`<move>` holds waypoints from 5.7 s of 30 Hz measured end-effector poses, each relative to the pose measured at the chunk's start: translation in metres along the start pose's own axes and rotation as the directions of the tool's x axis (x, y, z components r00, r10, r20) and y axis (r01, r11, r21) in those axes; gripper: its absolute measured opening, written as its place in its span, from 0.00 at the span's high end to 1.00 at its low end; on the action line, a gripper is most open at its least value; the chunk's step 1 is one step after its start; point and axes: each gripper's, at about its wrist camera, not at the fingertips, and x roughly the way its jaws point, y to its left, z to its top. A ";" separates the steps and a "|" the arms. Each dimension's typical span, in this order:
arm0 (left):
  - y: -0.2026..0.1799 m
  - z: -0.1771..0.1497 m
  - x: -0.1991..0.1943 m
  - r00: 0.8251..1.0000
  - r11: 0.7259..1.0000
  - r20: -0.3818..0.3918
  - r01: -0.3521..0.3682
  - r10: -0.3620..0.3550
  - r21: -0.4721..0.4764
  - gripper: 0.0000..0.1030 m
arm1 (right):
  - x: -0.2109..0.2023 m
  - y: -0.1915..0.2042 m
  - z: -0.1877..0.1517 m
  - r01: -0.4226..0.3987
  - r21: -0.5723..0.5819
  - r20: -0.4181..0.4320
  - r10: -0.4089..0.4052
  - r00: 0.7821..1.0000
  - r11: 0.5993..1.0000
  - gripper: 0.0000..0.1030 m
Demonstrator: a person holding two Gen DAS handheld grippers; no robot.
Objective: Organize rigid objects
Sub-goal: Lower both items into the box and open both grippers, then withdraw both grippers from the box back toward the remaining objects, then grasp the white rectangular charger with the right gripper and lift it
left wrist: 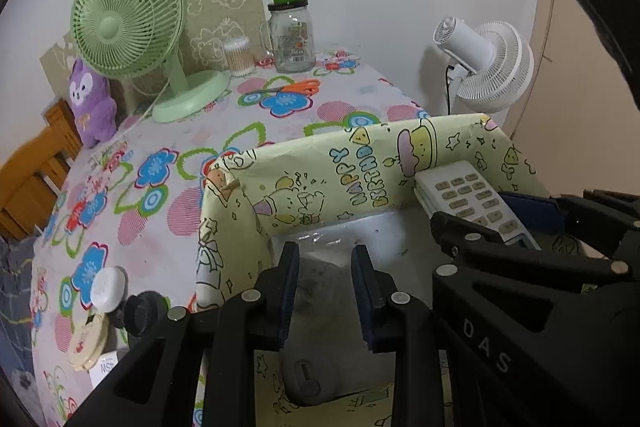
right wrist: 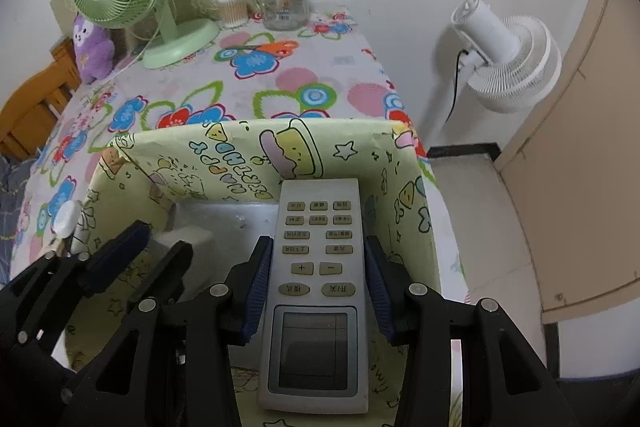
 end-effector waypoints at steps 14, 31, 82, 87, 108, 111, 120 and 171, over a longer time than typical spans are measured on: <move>0.000 0.001 0.002 1.000 1.000 -0.029 -0.003 0.003 0.011 0.62 | -0.004 0.002 -0.001 0.033 -0.047 -0.008 -0.034 0.999 0.998 0.52; 0.018 -0.006 -0.037 0.999 0.999 -0.007 0.046 -0.046 -0.021 0.44 | -0.045 0.002 -0.015 0.051 0.001 0.057 -0.051 0.997 0.999 0.36; 0.098 -0.061 -0.165 0.977 0.998 0.212 -0.029 0.039 -0.053 0.00 | -0.151 0.071 -0.065 0.009 0.009 0.279 -0.012 0.960 1.000 0.10; 0.105 -0.067 -0.170 0.976 0.998 0.216 -0.025 0.038 -0.065 0.00 | -0.156 0.078 -0.070 0.002 -0.002 0.290 -0.002 0.957 1.000 0.10; 0.144 -0.086 -0.176 0.973 0.989 0.214 -0.061 0.088 -0.131 0.00 | -0.165 0.118 -0.081 -0.034 -0.034 0.395 0.045 0.917 0.999 0.10; 0.150 -0.090 -0.171 0.975 0.988 0.204 -0.061 0.089 -0.141 0.00 | -0.162 0.123 -0.082 -0.043 -0.047 0.388 0.058 0.920 0.998 0.10; 0.168 -0.100 -0.156 0.983 0.986 0.168 -0.045 0.072 -0.158 0.00 | -0.153 0.146 -0.090 -0.056 -0.091 0.436 0.091 0.895 0.994 0.10; 0.235 -0.152 -0.051 0.996 0.984 0.024 -0.080 0.085 -0.159 0.00 | -0.031 0.246 -0.099 -0.169 -0.190 0.219 0.209 0.953 0.967 0.10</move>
